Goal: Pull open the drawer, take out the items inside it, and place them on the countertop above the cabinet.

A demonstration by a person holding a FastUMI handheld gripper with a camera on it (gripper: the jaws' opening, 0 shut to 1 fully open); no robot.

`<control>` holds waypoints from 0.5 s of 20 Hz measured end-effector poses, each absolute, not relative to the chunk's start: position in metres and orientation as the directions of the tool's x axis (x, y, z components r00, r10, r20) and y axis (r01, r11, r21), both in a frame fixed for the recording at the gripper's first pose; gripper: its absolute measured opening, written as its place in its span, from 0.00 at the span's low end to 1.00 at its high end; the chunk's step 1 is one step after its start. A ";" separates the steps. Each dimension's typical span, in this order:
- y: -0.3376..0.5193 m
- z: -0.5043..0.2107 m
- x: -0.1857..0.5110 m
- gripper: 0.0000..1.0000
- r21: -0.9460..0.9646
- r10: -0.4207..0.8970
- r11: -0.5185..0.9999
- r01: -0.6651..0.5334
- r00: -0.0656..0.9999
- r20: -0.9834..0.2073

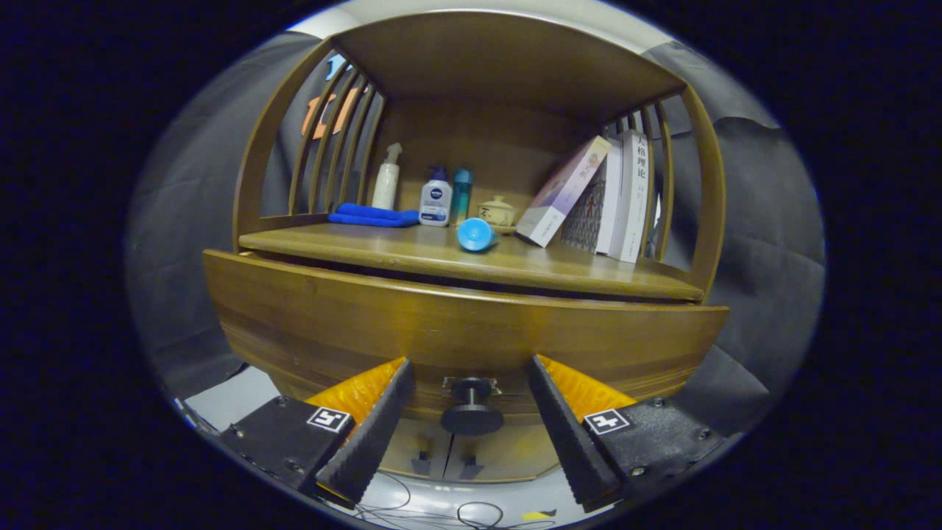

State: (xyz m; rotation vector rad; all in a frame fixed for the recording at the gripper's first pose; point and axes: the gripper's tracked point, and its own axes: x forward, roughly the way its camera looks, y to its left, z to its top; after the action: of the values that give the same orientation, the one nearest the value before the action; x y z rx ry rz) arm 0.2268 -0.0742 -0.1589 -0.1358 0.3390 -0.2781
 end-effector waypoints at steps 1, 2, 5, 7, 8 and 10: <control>-0.075 -0.159 0.231 1.00 -0.169 -0.289 0.954 0.246 0.904 -0.314; -0.076 -0.160 0.234 1.00 -0.159 -0.286 0.956 0.247 0.903 -0.321; -0.077 -0.164 0.244 1.00 -0.113 -0.275 0.961 0.251 0.898 -0.344; -0.078 -0.167 0.250 1.00 -0.080 -0.265 0.964 0.253 0.893 -0.363; -0.078 -0.167 0.253 1.00 -0.070 -0.262 0.965 0.254 0.891 -0.371; -0.081 -0.169 0.257 1.00 -0.086 -0.273 0.962 0.260 0.886 -0.375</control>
State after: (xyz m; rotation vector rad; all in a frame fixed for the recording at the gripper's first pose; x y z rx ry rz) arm 0.2568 -0.0806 -0.1695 -0.0336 0.3951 -0.2776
